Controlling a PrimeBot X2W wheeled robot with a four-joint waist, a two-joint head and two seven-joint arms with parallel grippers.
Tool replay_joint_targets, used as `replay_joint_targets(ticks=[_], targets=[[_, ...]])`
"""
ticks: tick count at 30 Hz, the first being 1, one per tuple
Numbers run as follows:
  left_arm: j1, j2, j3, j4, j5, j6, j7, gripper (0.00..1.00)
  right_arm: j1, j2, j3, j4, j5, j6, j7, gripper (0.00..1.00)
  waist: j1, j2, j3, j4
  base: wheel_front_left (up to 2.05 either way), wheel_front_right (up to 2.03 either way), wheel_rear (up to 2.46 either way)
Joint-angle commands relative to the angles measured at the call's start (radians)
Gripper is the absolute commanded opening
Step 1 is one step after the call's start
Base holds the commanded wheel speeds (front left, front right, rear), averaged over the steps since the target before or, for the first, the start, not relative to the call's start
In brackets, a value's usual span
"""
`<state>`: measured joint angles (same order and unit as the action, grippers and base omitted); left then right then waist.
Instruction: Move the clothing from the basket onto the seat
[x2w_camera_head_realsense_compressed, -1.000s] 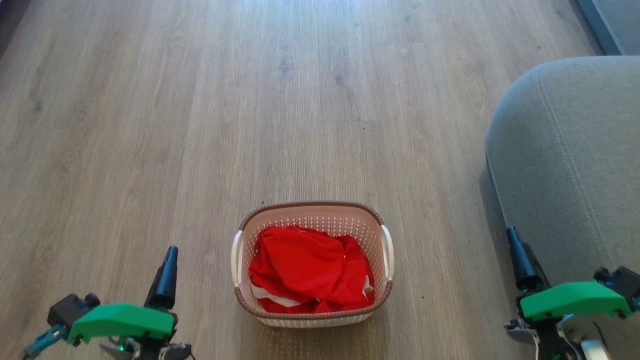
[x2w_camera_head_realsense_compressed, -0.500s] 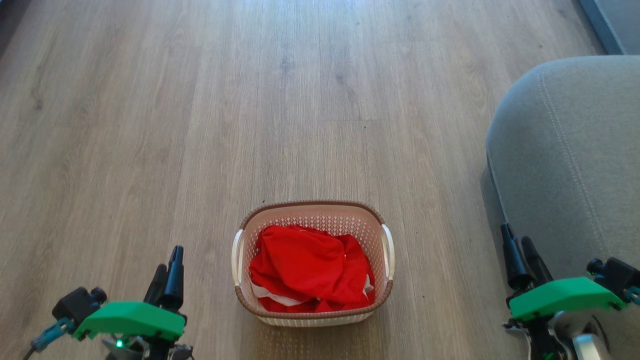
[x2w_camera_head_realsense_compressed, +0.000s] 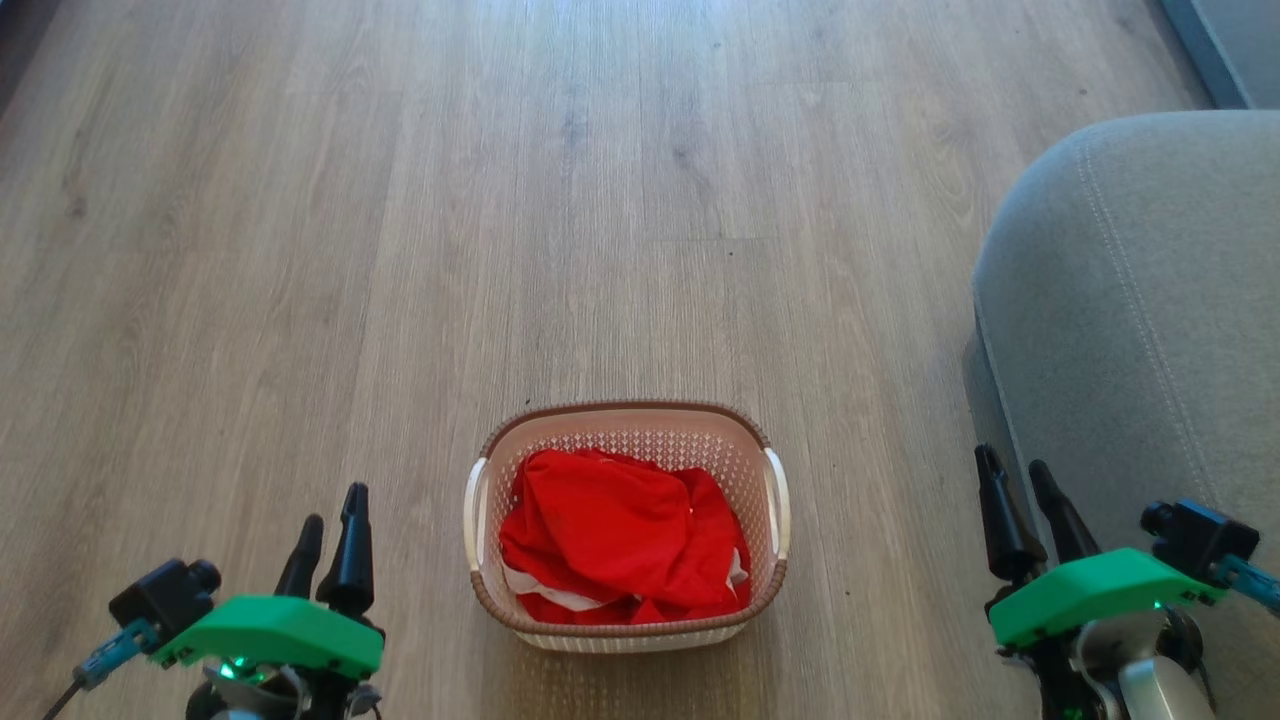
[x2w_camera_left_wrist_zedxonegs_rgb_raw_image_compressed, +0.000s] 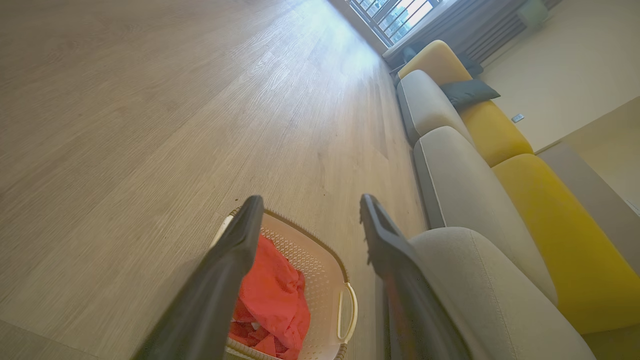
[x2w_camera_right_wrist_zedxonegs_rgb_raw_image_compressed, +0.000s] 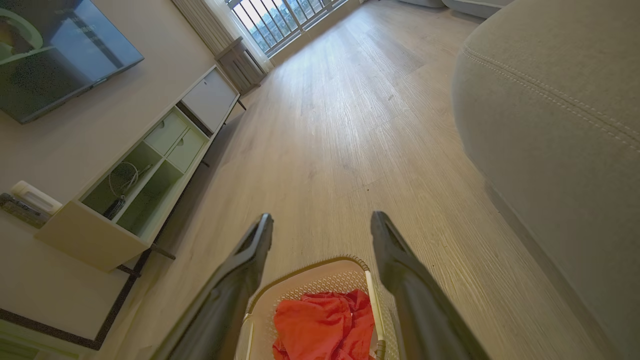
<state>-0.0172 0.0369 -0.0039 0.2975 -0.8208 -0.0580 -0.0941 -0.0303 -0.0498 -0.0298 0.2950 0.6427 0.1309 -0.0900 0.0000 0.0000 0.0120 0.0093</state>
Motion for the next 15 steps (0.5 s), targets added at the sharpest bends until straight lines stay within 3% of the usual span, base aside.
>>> replay_joint_targets(ticks=[1,15], targets=[[-0.048,0.009,0.012,-0.038,0.036,0.004,-0.014,1.00,-0.050,-0.022,0.019,-0.029,-0.039,0.000,-0.017,1.00,0.0000,0.0000,0.000,0.001,0.00,0.00,0.00],[-0.048,0.010,0.011,-0.049,0.188,0.017,-0.052,1.00,-0.052,-0.027,0.043,-0.014,-0.204,0.000,-0.055,1.00,0.0000,0.0000,0.004,0.003,0.00,0.00,0.00]])
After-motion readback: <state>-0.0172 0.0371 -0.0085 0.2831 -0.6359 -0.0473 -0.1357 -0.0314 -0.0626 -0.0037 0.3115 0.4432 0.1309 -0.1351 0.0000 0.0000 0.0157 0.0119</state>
